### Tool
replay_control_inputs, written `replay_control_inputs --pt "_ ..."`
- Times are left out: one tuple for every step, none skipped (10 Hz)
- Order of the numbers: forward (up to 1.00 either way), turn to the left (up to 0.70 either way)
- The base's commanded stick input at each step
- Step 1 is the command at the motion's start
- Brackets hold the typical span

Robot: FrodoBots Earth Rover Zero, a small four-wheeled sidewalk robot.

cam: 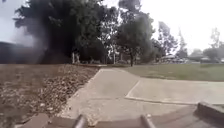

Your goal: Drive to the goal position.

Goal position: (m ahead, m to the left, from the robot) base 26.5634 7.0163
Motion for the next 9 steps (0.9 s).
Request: replay_control_inputs --pt "0.70 0.00" --pt "0.70 0.00" --pt "0.70 0.00" --pt "0.70 0.00" --pt "0.70 0.00" --pt "0.70 0.00" --pt "0.70 0.00" --pt "0.70 0.00" --pt "0.70 0.00"
